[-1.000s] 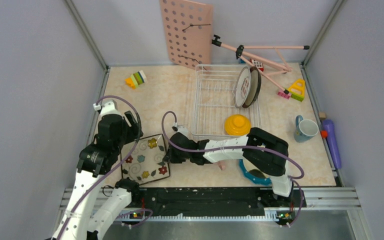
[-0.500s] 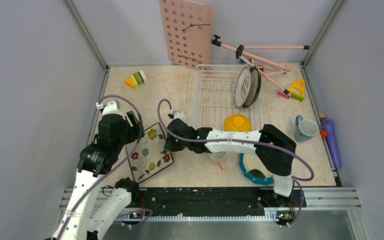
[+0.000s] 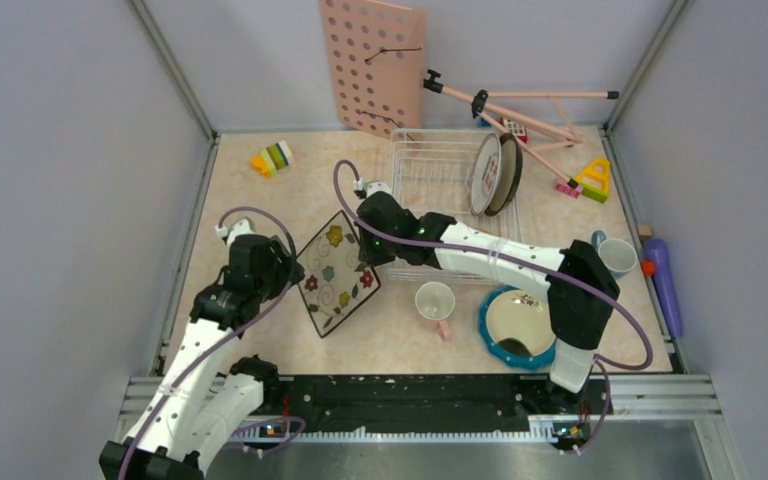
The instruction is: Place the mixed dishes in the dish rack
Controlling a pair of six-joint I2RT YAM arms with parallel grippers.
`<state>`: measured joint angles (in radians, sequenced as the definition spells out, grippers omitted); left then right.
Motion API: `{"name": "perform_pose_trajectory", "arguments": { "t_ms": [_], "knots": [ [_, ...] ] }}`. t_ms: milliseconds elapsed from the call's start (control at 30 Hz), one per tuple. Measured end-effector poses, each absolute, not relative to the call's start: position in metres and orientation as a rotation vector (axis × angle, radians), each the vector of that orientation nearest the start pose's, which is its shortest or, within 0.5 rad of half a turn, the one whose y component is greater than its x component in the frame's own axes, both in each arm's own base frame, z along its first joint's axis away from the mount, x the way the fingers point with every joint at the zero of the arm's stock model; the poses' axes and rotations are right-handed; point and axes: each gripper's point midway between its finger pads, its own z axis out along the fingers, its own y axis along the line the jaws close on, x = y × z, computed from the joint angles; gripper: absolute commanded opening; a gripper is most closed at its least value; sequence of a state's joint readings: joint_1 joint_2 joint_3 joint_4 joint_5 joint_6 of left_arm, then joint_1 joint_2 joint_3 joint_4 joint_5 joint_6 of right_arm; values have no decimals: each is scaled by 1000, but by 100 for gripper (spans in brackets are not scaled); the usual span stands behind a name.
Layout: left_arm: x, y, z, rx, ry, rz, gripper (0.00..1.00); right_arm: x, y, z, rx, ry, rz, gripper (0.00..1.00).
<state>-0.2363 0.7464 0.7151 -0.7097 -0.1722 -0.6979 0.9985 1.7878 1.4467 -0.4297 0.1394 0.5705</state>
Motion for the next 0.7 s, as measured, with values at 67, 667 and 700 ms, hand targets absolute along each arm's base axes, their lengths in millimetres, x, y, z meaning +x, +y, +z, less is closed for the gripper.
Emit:
{"name": "perform_pose_trajectory", "arguments": {
  "t_ms": [67, 667, 700],
  "knots": [
    [229, -57, 125, -680, 2256, -324, 56, 265, 404, 153, -468, 2367, 583, 0],
    [238, -109, 52, -635, 2314, -668, 36, 262, 365, 171, -483, 2391, 518, 0],
    [239, -111, 49, -629, 2325, -681, 35, 261, 364, 171, -482, 2391, 515, 0]
  ]
}}
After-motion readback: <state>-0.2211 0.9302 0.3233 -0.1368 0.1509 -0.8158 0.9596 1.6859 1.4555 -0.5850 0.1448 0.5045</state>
